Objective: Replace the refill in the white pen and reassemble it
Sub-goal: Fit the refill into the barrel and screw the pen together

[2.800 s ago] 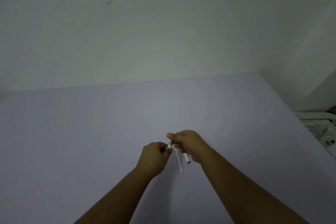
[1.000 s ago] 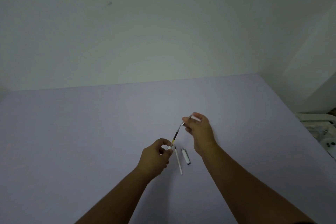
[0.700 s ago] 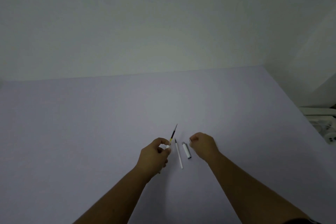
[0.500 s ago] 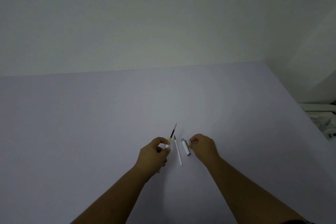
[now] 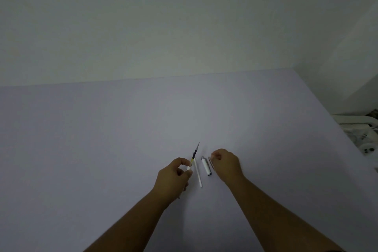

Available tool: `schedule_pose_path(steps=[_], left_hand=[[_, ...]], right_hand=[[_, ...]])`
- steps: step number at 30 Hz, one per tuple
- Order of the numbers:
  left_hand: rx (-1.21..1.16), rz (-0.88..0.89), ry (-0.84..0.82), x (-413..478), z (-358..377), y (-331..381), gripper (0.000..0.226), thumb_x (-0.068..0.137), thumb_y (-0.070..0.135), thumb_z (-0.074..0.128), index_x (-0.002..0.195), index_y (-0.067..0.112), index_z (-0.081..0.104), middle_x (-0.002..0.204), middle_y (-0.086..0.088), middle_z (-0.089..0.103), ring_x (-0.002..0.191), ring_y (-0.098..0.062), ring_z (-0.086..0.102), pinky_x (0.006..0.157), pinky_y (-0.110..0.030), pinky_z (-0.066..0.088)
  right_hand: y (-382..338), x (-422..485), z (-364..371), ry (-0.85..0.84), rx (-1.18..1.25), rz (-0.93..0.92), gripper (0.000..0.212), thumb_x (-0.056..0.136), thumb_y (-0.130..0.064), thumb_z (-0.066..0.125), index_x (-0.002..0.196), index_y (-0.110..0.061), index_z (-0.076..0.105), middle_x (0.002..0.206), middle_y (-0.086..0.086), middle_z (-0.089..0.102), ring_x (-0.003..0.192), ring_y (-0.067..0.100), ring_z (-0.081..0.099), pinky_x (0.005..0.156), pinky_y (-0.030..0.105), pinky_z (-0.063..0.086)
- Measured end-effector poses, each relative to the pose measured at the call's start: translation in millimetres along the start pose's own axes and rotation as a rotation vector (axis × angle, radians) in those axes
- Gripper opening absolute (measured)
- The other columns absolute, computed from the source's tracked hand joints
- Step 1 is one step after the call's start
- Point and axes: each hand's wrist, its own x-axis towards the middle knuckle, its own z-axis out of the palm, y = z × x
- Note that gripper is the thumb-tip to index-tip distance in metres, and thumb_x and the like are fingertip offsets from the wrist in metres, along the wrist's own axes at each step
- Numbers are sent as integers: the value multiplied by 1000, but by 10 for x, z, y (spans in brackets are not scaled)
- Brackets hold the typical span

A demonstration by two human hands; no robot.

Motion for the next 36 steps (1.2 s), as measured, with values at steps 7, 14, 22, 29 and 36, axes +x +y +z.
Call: schedule_pose_path(steps=[7,14,22,29,36], left_hand=[[33,27,11,41,38,95,7,89,29,57,96,31,58,72,0,67,60,-14,64,46,-22,50],[2,-13,24,28,60,94,14,88,30,59,100,27,54,75,0,67,59,-12,65,40,-19,47],[1,-54,39,-19,16,33,31,88,23,59,116,23,46,81,2,63,68,-15,64,43,-18,45],[6,-51,46,-17,-14,62,34,88,20,59,120,20,46,90,-2,64,70,-14,63,43,-15,43],[8,-50,47,-32,-30,69,32,88,20,59,117,20,47,97,-6,65,71,-14,62,44,-15,43]], right_hand=[[-362,-118,-71,-294,489,4,10,83,-21,62,86,-17,72,79,-4,66,76,14,59,74,28,48],[-424,64,-111,-120,599,143,16,91,-19,53,84,-10,63,74,4,62,62,13,56,65,28,51],[112,148,-220,-54,-152,82,20,85,-19,61,97,-3,64,100,17,70,86,29,67,64,28,50],[150,107,-166,-8,-89,66,21,83,-18,64,96,-2,63,100,19,70,93,33,65,80,41,56],[164,81,-146,-1,-34,82,28,83,-16,65,106,0,62,111,21,66,103,32,62,89,35,50]])
